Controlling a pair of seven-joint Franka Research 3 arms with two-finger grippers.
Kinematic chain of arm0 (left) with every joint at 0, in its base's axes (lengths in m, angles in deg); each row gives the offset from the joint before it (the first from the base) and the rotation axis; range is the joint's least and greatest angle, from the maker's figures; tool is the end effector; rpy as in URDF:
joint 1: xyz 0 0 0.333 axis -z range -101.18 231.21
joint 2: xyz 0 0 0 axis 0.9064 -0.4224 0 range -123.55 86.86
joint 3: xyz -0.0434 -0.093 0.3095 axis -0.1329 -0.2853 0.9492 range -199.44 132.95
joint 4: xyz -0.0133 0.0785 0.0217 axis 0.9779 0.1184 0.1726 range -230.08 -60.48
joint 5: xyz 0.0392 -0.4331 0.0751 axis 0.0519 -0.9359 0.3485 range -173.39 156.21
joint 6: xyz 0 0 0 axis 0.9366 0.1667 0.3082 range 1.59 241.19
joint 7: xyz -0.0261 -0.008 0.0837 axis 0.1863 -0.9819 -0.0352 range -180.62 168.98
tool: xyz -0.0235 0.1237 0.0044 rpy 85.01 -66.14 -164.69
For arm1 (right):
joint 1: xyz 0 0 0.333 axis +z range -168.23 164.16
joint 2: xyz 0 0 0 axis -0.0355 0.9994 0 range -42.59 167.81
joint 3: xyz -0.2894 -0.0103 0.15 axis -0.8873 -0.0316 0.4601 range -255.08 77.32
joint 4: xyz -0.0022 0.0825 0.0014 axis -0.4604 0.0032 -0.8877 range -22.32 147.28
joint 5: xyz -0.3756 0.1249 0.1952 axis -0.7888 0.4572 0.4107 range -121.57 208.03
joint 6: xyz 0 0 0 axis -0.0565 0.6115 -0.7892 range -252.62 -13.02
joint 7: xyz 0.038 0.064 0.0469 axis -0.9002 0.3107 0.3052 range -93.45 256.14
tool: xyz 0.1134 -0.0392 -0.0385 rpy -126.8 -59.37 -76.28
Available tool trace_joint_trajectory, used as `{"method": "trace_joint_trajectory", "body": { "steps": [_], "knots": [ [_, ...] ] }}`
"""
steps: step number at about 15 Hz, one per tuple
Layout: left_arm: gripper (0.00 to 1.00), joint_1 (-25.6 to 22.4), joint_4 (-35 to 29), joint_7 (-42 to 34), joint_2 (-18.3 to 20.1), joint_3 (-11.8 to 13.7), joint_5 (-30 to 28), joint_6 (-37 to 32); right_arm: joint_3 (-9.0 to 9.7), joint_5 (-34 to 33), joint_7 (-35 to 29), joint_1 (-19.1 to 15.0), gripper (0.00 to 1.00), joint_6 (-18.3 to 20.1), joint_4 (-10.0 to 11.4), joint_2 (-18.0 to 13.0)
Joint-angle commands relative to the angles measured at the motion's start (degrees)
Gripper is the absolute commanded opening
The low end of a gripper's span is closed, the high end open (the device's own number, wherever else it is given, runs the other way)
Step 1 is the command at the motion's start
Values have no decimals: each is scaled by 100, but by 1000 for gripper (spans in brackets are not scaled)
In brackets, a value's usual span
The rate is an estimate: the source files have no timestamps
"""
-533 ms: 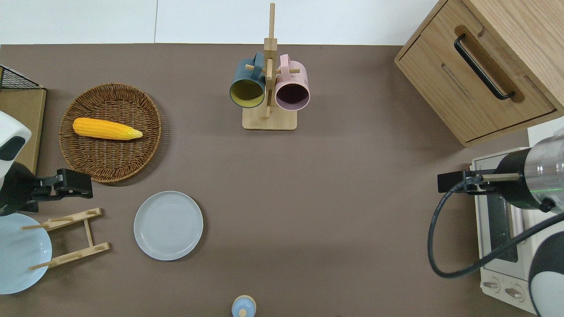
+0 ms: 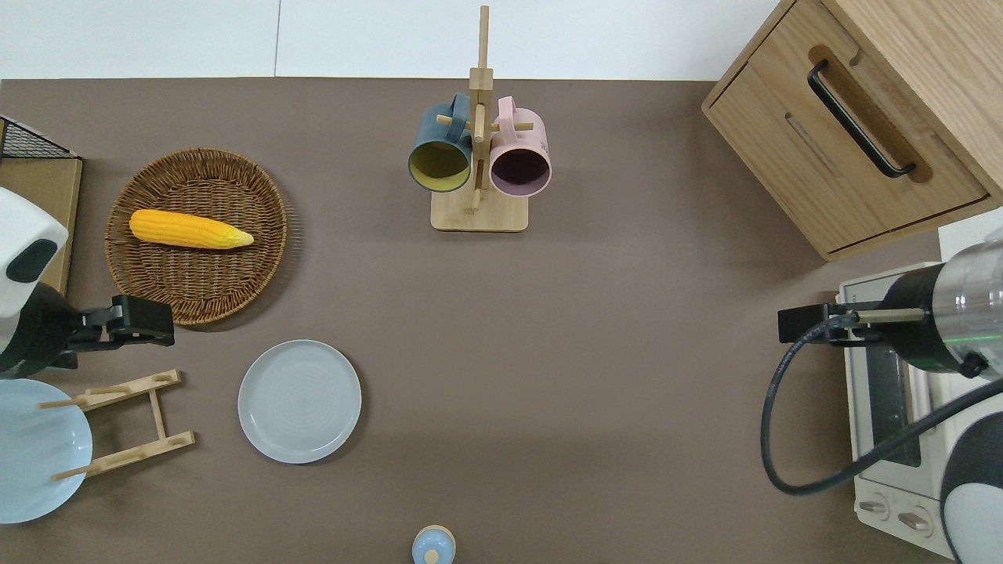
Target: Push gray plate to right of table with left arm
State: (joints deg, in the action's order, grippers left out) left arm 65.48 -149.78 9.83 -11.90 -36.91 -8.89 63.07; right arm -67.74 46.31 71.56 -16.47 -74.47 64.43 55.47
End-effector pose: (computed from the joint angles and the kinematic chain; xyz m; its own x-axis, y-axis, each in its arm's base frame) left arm 0.5583 -0.0429 0.6217 0.9786 0.2001 -0.0481 0.1996 -0.9798 -0.0154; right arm 0.5539 0.0849 0.6464 0.9986 -0.0532 -0.0039 -0.0532 -0.9985 -0.0082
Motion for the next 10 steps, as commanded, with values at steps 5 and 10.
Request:
{"method": "trace_joint_trajectory", "body": {
  "steps": [5,10],
  "knots": [
    [991,15,56,-44,-65,32,21,156,83,123,-58,-139,996,-2,156,-157],
    [991,-116,-734,-447,49,76,-14,726,83,123,-58,-139,996,-1,156,-157]
  ]
}}
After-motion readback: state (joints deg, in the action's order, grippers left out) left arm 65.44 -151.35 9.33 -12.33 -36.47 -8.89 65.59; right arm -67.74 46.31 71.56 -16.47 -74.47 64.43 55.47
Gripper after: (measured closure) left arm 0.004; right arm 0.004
